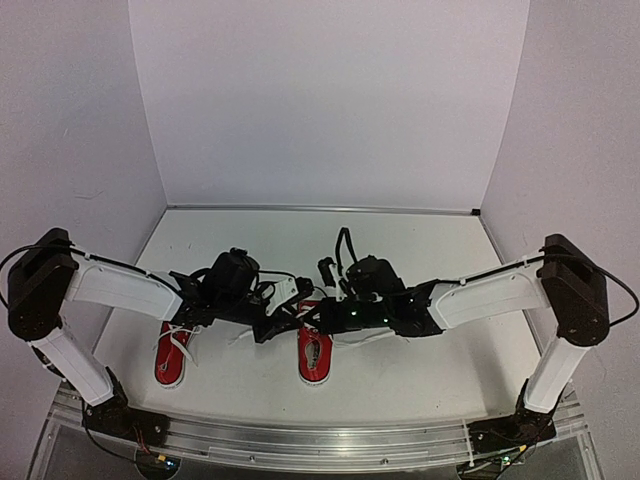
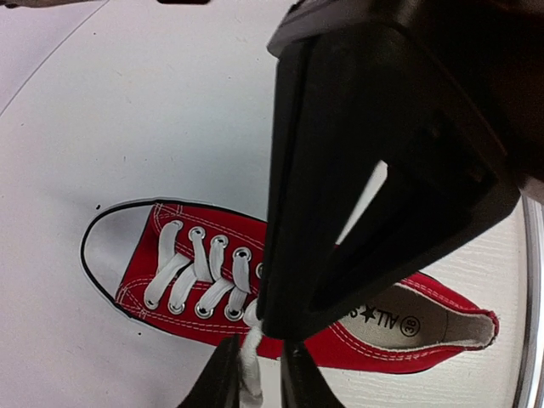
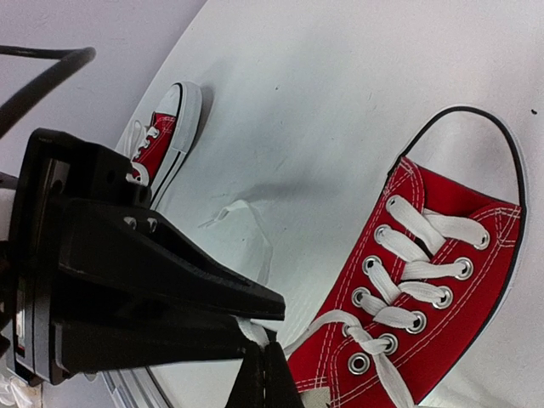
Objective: Tie the shoes
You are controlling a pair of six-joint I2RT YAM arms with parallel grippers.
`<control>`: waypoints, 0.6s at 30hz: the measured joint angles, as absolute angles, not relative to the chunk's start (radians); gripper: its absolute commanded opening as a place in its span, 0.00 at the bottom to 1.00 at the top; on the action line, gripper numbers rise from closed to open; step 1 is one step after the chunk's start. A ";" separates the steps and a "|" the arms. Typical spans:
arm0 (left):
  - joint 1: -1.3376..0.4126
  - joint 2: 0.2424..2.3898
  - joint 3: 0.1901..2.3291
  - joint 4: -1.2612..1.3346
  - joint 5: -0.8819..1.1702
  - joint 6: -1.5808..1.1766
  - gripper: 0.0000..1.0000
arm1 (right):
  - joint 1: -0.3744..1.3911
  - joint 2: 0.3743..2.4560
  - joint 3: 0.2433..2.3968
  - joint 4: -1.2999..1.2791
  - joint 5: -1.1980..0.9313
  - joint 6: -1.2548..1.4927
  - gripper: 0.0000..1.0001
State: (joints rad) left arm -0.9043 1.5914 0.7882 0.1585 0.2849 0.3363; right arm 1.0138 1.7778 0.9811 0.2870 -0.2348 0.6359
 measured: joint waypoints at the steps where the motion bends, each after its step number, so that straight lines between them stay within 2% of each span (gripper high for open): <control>1: -0.904 1.590 0.784 0.159 0.283 0.336 0.34 | 1.014 1.775 0.980 0.287 -0.229 0.636 0.00; 5: -0.891 1.559 0.735 0.176 0.285 0.338 0.44 | 1.009 1.732 0.959 0.285 -0.207 0.636 0.00; 11: -0.856 1.484 0.611 0.295 0.284 0.305 0.49 | 0.999 1.671 0.934 0.284 -0.180 0.638 0.00; 18: -0.857 1.528 0.602 0.442 0.289 0.260 0.58 | 0.992 1.671 0.910 0.284 -0.166 0.650 0.00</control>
